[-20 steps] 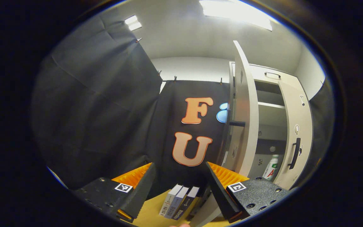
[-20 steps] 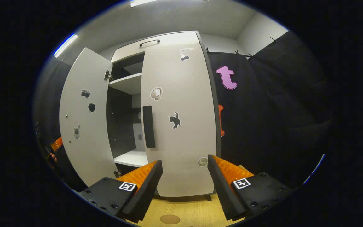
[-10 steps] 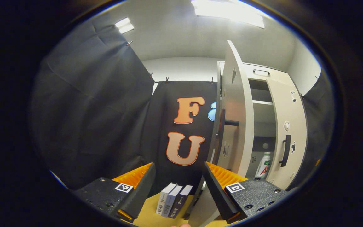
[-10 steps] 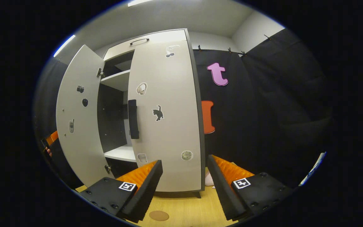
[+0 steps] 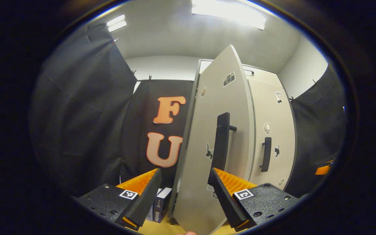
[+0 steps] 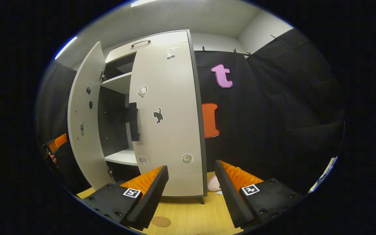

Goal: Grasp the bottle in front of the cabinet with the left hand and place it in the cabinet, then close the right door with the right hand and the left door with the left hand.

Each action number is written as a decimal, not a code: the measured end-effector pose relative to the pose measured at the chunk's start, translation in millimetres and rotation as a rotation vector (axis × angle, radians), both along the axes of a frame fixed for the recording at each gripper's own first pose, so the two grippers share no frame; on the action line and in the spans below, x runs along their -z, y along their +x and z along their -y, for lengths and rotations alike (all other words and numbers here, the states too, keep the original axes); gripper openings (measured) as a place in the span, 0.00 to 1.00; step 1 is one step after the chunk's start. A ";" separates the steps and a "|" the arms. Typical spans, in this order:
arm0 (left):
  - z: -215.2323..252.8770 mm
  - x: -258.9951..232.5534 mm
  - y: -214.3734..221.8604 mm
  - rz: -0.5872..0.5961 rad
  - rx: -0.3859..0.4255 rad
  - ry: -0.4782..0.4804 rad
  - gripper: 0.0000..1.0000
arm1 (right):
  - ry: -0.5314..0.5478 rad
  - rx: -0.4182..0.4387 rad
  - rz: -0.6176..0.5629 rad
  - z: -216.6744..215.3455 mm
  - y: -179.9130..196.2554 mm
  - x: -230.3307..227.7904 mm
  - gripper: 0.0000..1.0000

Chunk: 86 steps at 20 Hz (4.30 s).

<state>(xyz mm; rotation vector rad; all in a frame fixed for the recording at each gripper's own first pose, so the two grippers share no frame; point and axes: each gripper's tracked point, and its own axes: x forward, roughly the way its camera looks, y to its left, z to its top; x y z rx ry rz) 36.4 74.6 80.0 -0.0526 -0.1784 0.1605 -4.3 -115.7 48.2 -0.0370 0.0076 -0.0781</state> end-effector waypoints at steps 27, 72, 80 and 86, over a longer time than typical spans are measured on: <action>99.7 27.5 149.7 -0.059 0.174 0.001 0.94 | 0.024 0.165 -0.015 61.7 -24.5 3.1 0.95; 34.1 37.2 -79.2 -0.088 0.021 0.012 0.94 | 0.051 -0.136 -0.042 -58.3 -31.5 42.8 0.98; 50.2 28.9 -71.0 -0.055 0.059 0.007 0.97 | 0.018 -0.124 -0.032 -60.4 -34.1 46.0 0.98; 48.8 32.9 -66.6 -0.060 0.069 -0.004 0.95 | 0.015 -0.121 -0.030 -61.9 -31.1 45.2 0.98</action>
